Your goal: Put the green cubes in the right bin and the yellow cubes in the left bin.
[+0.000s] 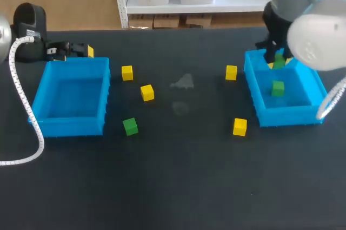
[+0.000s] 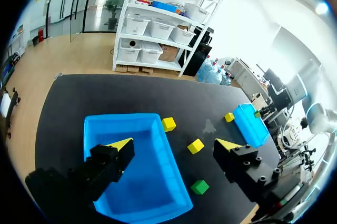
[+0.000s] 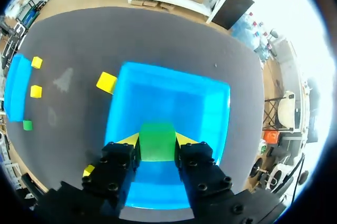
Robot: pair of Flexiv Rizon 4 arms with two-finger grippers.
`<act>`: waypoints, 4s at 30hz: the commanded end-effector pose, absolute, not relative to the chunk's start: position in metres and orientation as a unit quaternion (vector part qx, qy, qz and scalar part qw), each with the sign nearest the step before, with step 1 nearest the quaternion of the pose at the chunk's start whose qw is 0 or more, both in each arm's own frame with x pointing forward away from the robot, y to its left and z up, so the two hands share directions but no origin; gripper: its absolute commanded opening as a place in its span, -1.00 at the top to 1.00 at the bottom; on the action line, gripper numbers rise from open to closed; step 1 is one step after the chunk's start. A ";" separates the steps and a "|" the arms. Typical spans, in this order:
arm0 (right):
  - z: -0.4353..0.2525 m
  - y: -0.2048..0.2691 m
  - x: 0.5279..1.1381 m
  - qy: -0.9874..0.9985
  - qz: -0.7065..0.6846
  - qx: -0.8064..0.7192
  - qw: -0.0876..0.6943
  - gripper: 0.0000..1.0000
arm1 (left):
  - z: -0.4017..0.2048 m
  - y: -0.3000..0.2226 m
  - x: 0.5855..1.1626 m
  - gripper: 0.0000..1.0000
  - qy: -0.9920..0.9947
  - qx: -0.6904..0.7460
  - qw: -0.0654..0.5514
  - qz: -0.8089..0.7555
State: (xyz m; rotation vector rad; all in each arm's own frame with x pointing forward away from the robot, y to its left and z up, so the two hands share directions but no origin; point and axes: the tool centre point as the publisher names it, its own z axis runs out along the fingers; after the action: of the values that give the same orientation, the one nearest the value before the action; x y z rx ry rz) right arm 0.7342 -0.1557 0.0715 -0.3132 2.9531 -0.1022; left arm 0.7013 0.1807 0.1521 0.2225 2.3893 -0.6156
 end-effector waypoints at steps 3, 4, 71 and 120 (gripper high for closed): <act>0.063 -0.160 0.729 0.986 -0.024 -0.109 0.127 -1.00 | 0.150 0.183 0.701 -1.00 0.909 0.087 0.329 -0.240; 0.064 -0.158 0.730 0.985 -0.023 -0.113 0.127 -1.00 | 0.150 0.183 0.701 -1.00 0.909 0.087 0.329 -0.240; 0.080 0.107 0.656 0.783 0.034 -0.618 0.063 -1.00 | 0.150 0.183 0.701 -1.00 0.909 0.087 0.329 -0.240; 0.015 0.198 0.617 0.654 0.001 -0.756 0.020 -1.00 | 0.150 0.183 0.701 -1.00 0.909 0.087 0.329 -0.240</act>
State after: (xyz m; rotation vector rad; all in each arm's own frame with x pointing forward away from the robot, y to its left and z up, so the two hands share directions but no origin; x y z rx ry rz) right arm 0.6165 0.1935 0.0176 -2.3370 2.0287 0.0101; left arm 0.7013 0.1807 0.1521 0.2225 2.3893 -0.6156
